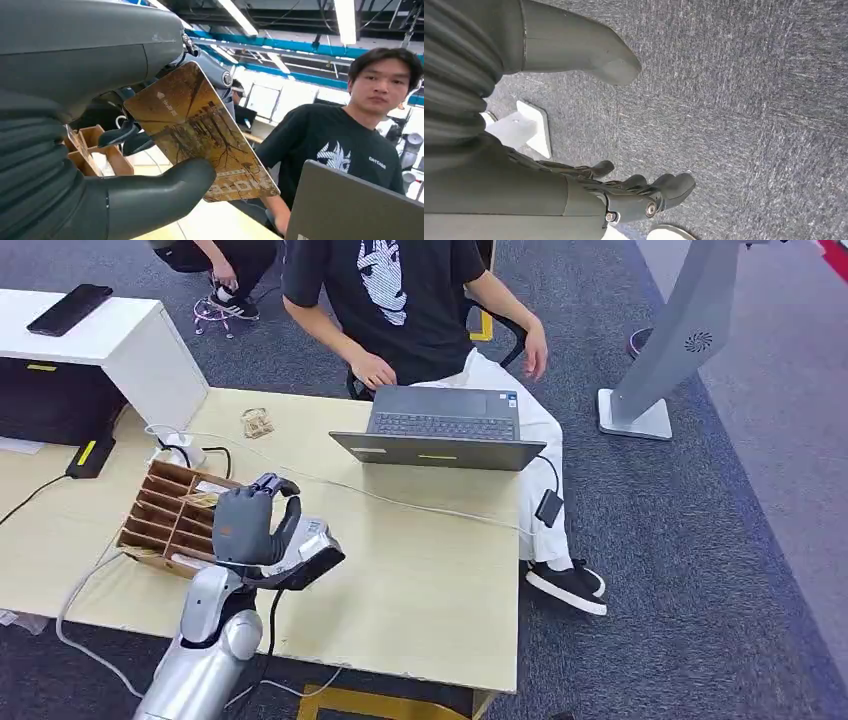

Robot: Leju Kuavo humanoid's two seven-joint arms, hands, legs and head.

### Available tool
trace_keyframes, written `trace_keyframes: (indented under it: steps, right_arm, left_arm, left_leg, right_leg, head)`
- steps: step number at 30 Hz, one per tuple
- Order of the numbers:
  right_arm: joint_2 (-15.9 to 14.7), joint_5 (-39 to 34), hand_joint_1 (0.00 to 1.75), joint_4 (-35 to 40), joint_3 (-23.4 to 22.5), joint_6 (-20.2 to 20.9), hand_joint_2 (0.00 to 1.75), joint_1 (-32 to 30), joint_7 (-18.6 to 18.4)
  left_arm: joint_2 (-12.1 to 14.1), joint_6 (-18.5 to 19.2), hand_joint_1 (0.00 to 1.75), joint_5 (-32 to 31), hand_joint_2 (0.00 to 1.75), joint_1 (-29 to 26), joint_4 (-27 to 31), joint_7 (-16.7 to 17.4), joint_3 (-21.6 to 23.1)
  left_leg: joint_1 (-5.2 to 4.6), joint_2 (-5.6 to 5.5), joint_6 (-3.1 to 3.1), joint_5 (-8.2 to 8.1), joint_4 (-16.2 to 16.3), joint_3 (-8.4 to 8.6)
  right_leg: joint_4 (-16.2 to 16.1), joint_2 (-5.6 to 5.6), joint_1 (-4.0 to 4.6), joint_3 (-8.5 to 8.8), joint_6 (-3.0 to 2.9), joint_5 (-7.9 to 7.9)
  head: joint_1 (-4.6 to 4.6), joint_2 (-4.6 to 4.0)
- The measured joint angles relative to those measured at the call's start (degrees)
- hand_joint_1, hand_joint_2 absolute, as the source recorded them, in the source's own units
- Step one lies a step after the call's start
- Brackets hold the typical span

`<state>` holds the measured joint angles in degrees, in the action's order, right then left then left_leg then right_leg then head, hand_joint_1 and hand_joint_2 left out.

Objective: Pass the card to the sensor for recognition and then transmit it.

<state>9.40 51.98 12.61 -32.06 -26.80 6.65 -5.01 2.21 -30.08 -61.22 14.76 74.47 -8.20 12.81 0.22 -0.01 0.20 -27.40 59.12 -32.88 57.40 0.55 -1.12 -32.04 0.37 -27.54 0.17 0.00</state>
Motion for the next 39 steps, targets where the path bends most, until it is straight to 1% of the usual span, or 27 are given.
trace_keyframes:
  steps: [5,7,9,14,20,28,39]
  right_arm:
    - [0.0,0.0,0.00,0.0,-0.1,0.2,1.75,0.0,-0.3]
    - [0.0,0.0,0.00,0.0,-0.2,0.2,1.75,0.0,-0.4]
    - [0.0,0.2,0.00,0.0,-0.4,0.3,1.75,0.0,-0.4]
    - [0.0,0.8,0.00,0.0,-0.5,0.2,1.75,0.0,-0.9]
    - [-0.1,1.4,0.00,0.0,-0.5,0.0,1.75,0.0,-1.4]
    - [-0.2,1.3,0.00,0.2,-0.5,0.0,1.75,0.0,-1.4]
    - [-0.2,1.2,0.00,0.2,-0.5,0.1,1.75,0.0,-1.3]
  left_arm:
    - [0.1,0.2,1.75,1.3,1.75,0.3,-1.0,1.9,0.1]
    - [0.2,0.6,1.75,1.4,1.75,0.9,-3.1,3.5,0.1]
    - [0.5,0.4,1.75,1.4,1.75,1.5,-6.0,4.1,0.0]
    - [0.9,-0.5,1.75,2.3,1.75,2.6,-13.4,4.1,-1.0]
    - [0.9,-1.7,1.75,3.5,1.75,2.8,-19.1,2.2,-2.1]
    - [0.5,-1.8,1.75,3.3,1.75,2.9,-21.6,1.6,-2.1]
    - [0.2,-1.5,1.75,3.0,1.75,3.0,-22.8,1.5,-2.1]
  left_leg:
    - [0.00,-0.01,0.00,0.00,0.0,-0.01]
    - [0.00,-0.01,0.00,0.00,0.0,-0.01]
    - [0.00,0.00,0.00,0.00,0.0,-0.02]
    - [0.00,0.00,0.00,0.00,0.0,-0.02]
    - [0.00,0.00,0.00,0.00,0.0,-0.03]
    - [0.00,-0.01,0.00,0.00,0.0,-0.03]
    - [0.00,-0.01,0.00,0.00,0.0,-0.03]
  right_leg:
    - [0.0,0.00,0.00,0.00,0.00,0.00]
    - [0.0,0.00,0.00,0.01,0.00,0.00]
    - [0.0,0.00,0.00,0.01,0.00,0.00]
    - [0.0,0.00,0.00,0.00,0.00,0.00]
    - [0.0,0.00,0.00,0.00,0.00,0.00]
    - [0.0,0.00,0.00,0.00,0.00,0.00]
    - [0.0,0.00,0.00,0.00,0.00,0.00]
  head:
    - [0.00,0.00]
    - [0.00,0.00]
    - [0.00,0.00]
    - [0.00,0.00]
    - [0.00,0.00]
    - [0.00,0.00]
    - [0.00,0.00]
